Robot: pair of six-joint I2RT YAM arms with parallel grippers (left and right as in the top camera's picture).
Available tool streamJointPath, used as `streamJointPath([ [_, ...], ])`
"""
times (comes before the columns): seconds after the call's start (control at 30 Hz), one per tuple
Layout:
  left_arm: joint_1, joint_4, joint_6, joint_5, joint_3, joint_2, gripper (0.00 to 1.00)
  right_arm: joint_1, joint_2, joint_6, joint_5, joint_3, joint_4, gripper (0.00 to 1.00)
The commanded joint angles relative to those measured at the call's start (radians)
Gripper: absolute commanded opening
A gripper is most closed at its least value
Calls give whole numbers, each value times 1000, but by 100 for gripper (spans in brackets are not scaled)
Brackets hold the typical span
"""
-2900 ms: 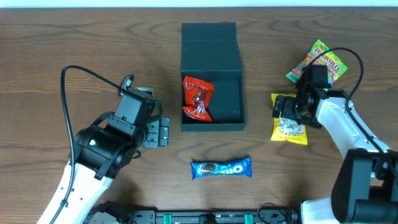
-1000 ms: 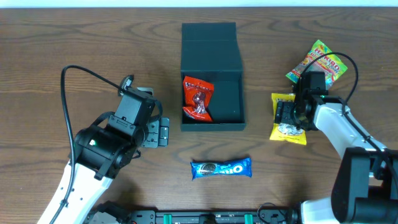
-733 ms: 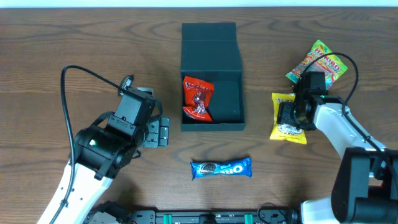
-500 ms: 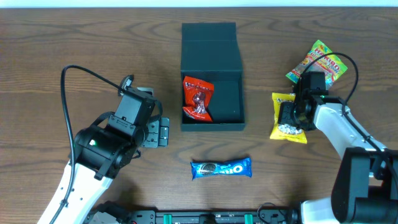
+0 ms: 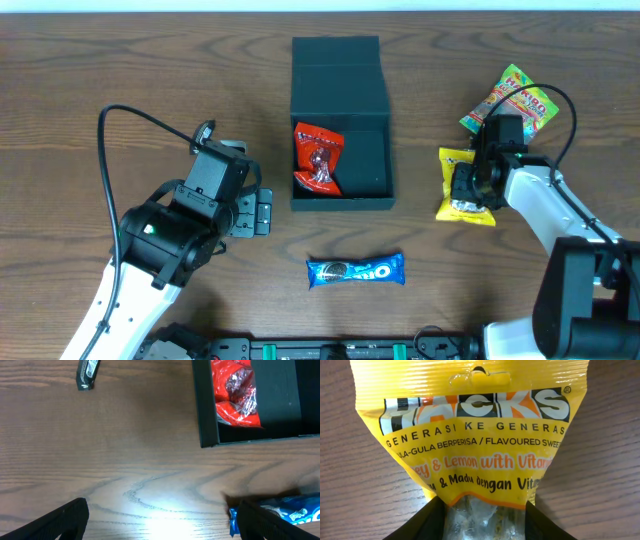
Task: Pack container
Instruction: 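Lower right gripper onto the yellow bag and grasp it, then lift the yellow bag and carry it left into the box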
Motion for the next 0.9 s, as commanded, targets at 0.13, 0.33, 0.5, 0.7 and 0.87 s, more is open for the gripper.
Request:
streamJointPath([
  [0.13,3,-1,11,-10,0,-6,95,-6,1,30,6,-10,14,29],
  [0.33,3,-1,11,-10,0,-6,95,-5,-8,30,5,7,8,23],
  [0.5,3,-1,11,-10,0,-6,95,-5,-28,29,-1,50,-23,16],
  [0.7,3,0,11,-10,0,-6,95,-2,-75,29,-1,97,-77,12],
  [0.87,3,-1,11,-10,0,-6,96,-2,-153,30,-17,139,-141,9],
])
